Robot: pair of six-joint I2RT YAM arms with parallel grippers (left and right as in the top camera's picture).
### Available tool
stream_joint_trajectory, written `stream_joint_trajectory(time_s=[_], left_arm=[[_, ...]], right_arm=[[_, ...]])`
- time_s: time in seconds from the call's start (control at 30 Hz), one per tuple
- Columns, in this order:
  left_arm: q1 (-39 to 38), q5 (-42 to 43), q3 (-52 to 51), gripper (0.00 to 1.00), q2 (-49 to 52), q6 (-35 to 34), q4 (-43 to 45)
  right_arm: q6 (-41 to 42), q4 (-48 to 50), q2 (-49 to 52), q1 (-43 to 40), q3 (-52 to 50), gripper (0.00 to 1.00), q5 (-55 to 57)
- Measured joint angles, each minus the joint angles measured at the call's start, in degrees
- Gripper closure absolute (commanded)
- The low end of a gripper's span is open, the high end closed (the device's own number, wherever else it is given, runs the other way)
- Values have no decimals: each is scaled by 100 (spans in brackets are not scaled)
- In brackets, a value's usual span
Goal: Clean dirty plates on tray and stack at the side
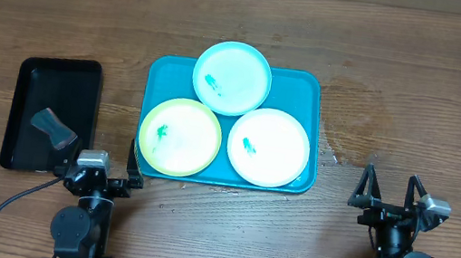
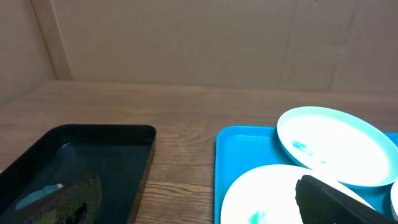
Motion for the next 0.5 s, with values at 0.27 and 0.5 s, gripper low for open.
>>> stream_joint_trajectory(time_s=[0.27, 0.5], left_arm=[[-2, 1657, -2, 0, -9, -1888, 2315], [-15, 1624, 31, 0, -24, -2511, 5134]], right_arm=[[4, -4, 0, 0, 0, 0, -2], [2, 2, 0, 0, 0, 0, 2]])
